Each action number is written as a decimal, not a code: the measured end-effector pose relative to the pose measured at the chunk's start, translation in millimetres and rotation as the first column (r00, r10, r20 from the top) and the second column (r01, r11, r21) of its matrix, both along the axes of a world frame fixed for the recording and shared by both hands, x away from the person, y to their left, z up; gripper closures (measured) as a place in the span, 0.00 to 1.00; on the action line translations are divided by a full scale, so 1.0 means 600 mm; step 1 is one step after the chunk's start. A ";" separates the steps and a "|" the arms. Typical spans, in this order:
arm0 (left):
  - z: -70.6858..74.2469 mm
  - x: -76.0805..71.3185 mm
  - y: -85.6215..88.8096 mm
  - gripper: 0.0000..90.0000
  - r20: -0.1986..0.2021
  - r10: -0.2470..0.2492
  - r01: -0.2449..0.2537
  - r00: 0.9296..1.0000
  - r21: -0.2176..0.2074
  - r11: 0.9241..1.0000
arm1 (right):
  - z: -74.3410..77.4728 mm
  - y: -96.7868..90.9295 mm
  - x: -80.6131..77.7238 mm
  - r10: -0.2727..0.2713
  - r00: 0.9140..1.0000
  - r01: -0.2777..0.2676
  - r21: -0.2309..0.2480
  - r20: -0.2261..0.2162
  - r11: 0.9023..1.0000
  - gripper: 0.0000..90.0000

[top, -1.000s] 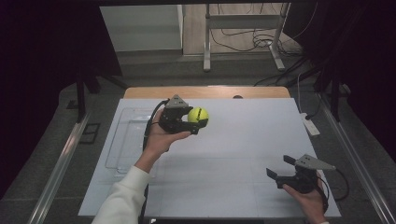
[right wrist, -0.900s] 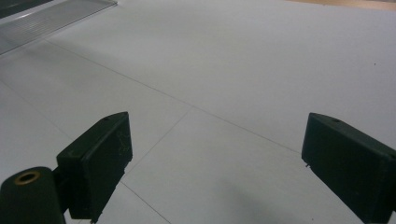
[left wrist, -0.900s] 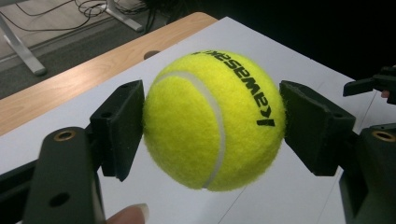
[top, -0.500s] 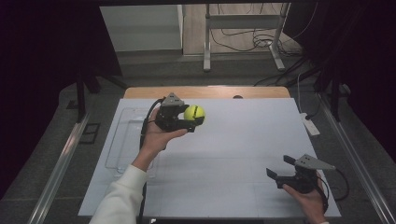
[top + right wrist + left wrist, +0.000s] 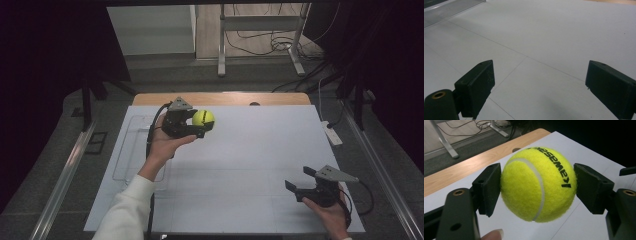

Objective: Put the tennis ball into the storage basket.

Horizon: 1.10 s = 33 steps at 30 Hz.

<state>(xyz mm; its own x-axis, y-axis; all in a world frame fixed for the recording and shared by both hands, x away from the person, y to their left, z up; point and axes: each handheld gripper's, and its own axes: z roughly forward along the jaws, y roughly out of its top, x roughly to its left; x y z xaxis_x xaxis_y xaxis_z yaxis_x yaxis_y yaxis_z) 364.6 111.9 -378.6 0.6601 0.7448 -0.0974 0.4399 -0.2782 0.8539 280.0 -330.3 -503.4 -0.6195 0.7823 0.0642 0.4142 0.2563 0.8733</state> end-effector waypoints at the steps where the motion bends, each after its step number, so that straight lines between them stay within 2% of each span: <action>1: 0.001 0.001 0.001 0.30 0.000 0.003 -0.003 1.000 -0.001 1.000 | 0.000 0.000 0.000 0.000 1.000 0.000 -0.001 0.000 1.000 0.10; 24: 0.008 0.018 0.041 0.30 0.014 0.093 -0.093 0.996 0.005 0.996 | -0.001 0.000 0.001 -0.003 1.000 0.003 -0.003 -0.001 1.000 0.10; 33: 0.010 0.029 0.055 0.30 0.012 0.112 -0.112 0.994 0.004 0.994 | -0.002 0.000 0.001 -0.005 1.000 0.005 -0.001 -0.004 1.000 0.10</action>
